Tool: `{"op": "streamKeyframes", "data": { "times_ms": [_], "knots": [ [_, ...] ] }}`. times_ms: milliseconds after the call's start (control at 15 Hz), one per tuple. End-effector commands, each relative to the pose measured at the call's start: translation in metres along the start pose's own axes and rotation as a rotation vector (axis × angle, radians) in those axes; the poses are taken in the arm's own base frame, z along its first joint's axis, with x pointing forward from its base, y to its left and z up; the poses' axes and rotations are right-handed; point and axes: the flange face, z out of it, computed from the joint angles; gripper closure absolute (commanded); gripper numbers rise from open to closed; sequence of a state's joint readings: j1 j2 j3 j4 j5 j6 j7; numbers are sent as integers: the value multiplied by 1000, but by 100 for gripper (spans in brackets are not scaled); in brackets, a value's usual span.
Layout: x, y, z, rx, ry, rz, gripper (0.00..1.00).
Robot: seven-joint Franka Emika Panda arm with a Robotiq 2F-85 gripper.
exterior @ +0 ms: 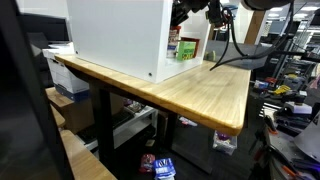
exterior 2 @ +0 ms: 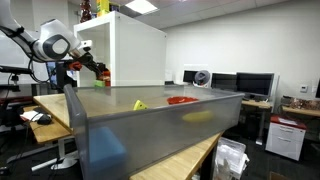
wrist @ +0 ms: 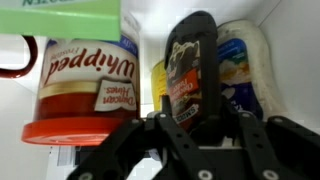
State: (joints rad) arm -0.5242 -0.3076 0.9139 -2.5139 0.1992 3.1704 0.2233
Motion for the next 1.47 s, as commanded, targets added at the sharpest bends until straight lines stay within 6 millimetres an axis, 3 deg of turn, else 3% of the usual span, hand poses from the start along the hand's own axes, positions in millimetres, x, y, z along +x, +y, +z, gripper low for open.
{"op": "streamKeyframes", "data": {
  "times_ms": [0, 267, 867, 1400],
  "knots": [
    [-1, 5, 5, -20, -1, 17, 78],
    [-8, 9, 6, -46, -31, -12, 96],
    [-10, 18, -11, -60, -141, -1, 94],
    [-14, 41, -54, -41, -220, 31, 94]
  ]
}}
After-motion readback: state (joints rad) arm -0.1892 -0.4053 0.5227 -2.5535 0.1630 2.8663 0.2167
